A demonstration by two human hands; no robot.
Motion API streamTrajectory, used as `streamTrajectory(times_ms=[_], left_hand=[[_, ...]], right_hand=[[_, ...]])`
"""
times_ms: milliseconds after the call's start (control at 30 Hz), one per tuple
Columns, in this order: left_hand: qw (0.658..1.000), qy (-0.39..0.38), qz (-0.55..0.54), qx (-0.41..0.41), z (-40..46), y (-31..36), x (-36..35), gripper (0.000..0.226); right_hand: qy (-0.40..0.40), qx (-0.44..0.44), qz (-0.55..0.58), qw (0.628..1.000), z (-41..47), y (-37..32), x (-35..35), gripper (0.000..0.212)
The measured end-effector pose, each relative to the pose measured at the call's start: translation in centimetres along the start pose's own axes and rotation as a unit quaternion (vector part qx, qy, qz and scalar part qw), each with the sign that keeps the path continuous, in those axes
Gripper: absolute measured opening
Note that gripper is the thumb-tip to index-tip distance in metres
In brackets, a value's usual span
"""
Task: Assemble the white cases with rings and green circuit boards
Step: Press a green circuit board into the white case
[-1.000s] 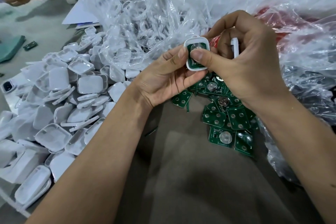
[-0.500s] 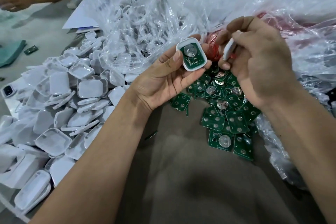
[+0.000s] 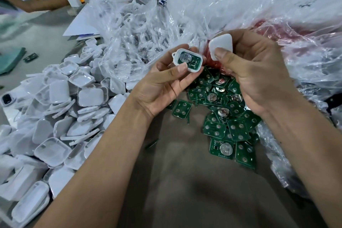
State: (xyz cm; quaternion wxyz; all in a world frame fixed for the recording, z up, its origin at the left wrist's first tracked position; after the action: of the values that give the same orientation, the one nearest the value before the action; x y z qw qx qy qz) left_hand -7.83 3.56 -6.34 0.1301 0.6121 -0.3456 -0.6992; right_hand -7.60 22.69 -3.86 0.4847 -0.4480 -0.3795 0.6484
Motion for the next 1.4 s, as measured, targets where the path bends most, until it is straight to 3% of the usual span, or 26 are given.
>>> streamTrajectory(times_ms=[200, 400, 600, 733, 867, 1000, 1133, 1267, 1400], left_hand=[[1.0, -0.016, 0.011, -0.014, 0.2, -0.1, 0.1, 0.049], [0.999, -0.029, 0.031, -0.019, 0.3, -0.1, 0.3, 0.049], [0.996, -0.027, 0.076, -0.025, 0.4, -0.1, 0.7, 0.045], [0.984, 0.001, 0.158, -0.08, 0.6, -0.8, 0.6, 0.044], [0.958, 0.044, 0.244, -0.141, 0.6, -1.5, 0.1, 0.042], [0.927, 0.096, 0.31, -0.188, 0.5, -2.0, -0.4, 0.044], [0.876, 0.145, 0.393, -0.24, 0.3, -2.5, -0.9, 0.044], [0.826, 0.176, 0.461, -0.274, 0.2, -2.7, -1.4, 0.058], [0.788, 0.206, 0.495, -0.304, 0.1, -3.3, -1.9, 0.06]], right_hand=[[-0.052, 0.051, 0.005, 0.997, 0.2, -0.1, -0.1, 0.031], [-0.054, 0.063, 0.001, 0.997, 0.1, 0.1, -0.2, 0.029], [-0.019, 0.021, 0.013, 1.0, 0.2, 0.1, 0.0, 0.029], [0.0, -0.017, 0.038, 0.999, 0.3, 0.4, 0.1, 0.02], [0.004, -0.022, 0.015, 1.0, 0.4, 0.3, 0.4, 0.026], [0.036, -0.026, -0.02, 0.999, 0.3, 0.1, 0.4, 0.017], [0.036, -0.028, -0.008, 0.999, 0.3, 0.0, 0.5, 0.016], [0.031, -0.036, -0.003, 0.999, 0.5, 0.3, 0.6, 0.02], [0.027, -0.021, -0.068, 0.997, 0.5, 0.9, 0.5, 0.021]])
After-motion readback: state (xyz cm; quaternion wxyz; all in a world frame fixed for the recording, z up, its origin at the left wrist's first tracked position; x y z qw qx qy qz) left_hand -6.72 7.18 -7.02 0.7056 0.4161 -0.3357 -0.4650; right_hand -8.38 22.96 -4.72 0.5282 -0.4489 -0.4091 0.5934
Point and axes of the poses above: each hand's wrist, its own z-axis towards the middle knuckle, its own x-axis out of the back of the hand, y = z × x, the point moved 1 cm from there along z, towards the middle knuckle, and after that the axes turned 4 degrees about y, right-handed, at the moved point
